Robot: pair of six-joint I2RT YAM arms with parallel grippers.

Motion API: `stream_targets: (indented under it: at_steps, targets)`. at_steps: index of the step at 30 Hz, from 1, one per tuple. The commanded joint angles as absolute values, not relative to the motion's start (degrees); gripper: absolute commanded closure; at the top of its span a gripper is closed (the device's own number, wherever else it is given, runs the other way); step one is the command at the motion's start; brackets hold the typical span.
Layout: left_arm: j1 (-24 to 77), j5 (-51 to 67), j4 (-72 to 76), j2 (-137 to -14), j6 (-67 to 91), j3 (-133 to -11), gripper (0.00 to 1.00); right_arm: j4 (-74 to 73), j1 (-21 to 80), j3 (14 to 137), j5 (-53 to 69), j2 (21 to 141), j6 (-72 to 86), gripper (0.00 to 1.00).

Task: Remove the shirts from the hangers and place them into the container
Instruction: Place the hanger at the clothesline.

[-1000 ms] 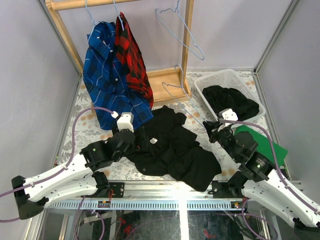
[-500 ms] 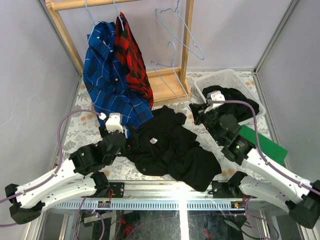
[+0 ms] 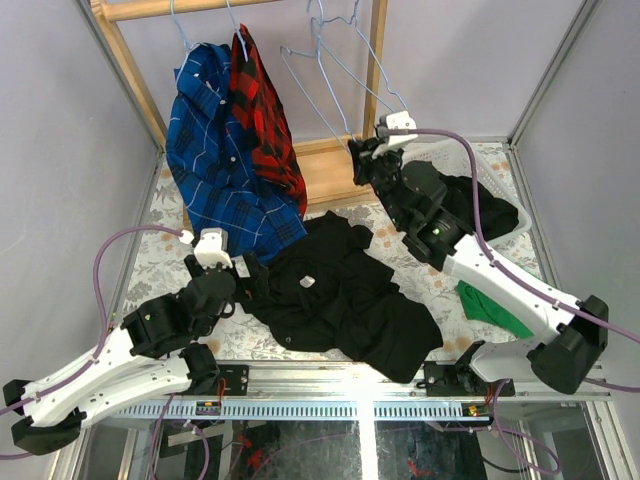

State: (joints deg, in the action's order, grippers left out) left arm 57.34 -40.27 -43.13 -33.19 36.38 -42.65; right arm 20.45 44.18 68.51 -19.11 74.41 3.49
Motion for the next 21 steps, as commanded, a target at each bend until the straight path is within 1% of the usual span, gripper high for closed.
stream_targets:
  at_steps: [1, 5, 8, 11, 15, 21]
  targets:
    - [57.42, -43.14, -43.46, -33.09, 38.11, -43.06, 0.00, 23.82, 44.08, 79.25, -22.32, 79.01, -1.25, 1.00]
    - [57.41, -43.53, -43.72, -33.22, 38.40, -43.09, 0.00, 16.35, 43.89, 89.49, -23.94, 85.89, -2.83, 1.00]
    - [57.39, -43.59, -43.78, -33.18, 38.50, -43.07, 0.00, 14.72, 42.79, 92.50, -25.32, 88.94, -1.84, 1.00]
    - [57.45, -43.37, -43.78, -33.15, 38.42, -43.14, 0.00, 9.51, 40.88, 96.61, -23.06, 91.30, 1.64, 1.00]
    - [57.46, -43.48, -43.84, -33.30, 38.50, -43.18, 0.00, 6.54, 39.33, 98.70, -19.41, 92.46, 3.65, 1.00]
    - [57.44, -43.68, -43.90, -33.96, 38.54, -43.34, 0.00, 3.78, 38.59, 100.31, -17.67, 92.68, 3.52, 1.00]
